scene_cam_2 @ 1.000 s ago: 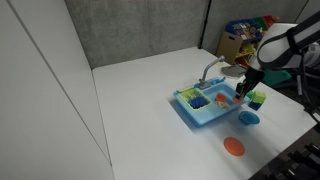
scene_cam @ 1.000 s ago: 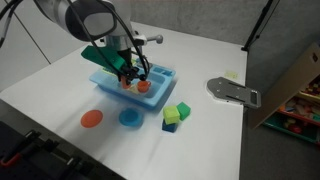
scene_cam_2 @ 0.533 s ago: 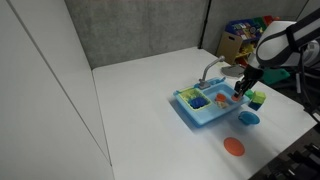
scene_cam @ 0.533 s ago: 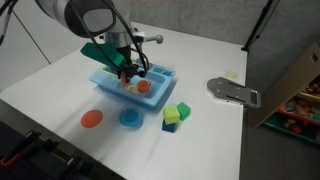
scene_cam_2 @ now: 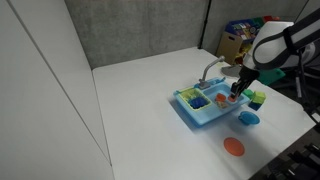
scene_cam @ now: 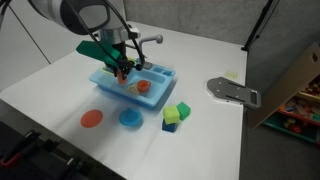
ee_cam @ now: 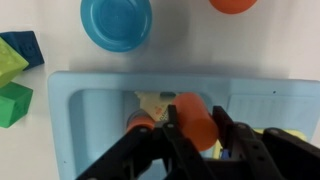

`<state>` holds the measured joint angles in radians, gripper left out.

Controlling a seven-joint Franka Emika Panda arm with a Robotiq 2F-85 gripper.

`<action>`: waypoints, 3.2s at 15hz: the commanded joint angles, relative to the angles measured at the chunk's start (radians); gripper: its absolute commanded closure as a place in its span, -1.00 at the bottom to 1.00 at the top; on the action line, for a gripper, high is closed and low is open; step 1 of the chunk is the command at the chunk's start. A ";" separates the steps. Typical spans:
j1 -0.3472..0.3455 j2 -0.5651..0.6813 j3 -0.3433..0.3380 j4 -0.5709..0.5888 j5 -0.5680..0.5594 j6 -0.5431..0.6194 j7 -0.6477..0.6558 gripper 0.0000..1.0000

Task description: Put the orange cup on the counter

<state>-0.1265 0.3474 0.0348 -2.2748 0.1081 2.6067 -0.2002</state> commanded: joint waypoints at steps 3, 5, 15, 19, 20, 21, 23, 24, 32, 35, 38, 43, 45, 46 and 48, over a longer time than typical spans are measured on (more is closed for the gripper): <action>0.079 -0.001 -0.003 0.028 -0.064 -0.008 0.051 0.72; 0.102 0.010 0.003 0.041 -0.068 -0.004 0.056 0.72; 0.155 0.111 0.014 0.121 -0.073 0.015 0.065 0.72; 0.153 0.153 0.016 0.146 -0.072 0.029 0.062 0.72; 0.153 0.160 0.016 0.150 -0.073 0.032 0.062 0.72; 0.154 0.165 0.016 0.153 -0.074 0.033 0.063 0.72; 0.155 0.173 0.014 0.160 -0.077 0.029 0.065 0.45; 0.155 0.175 0.014 0.161 -0.079 0.029 0.065 -0.28; 0.140 0.141 0.012 0.186 -0.072 0.010 0.064 -1.00; 0.129 0.127 -0.002 0.208 -0.071 0.005 0.070 -1.00; 0.116 0.115 -0.023 0.228 -0.076 -0.007 0.077 -1.00; 0.074 0.062 -0.041 0.237 -0.064 -0.104 0.059 -1.00; 0.056 0.023 -0.046 0.234 -0.060 -0.176 0.049 -1.00; 0.050 0.001 -0.050 0.231 -0.062 -0.214 0.046 -1.00; 0.045 -0.042 -0.059 0.230 -0.071 -0.294 0.053 -1.00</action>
<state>-0.0724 0.3798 -0.0158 -2.0386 0.0503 2.4227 -0.1551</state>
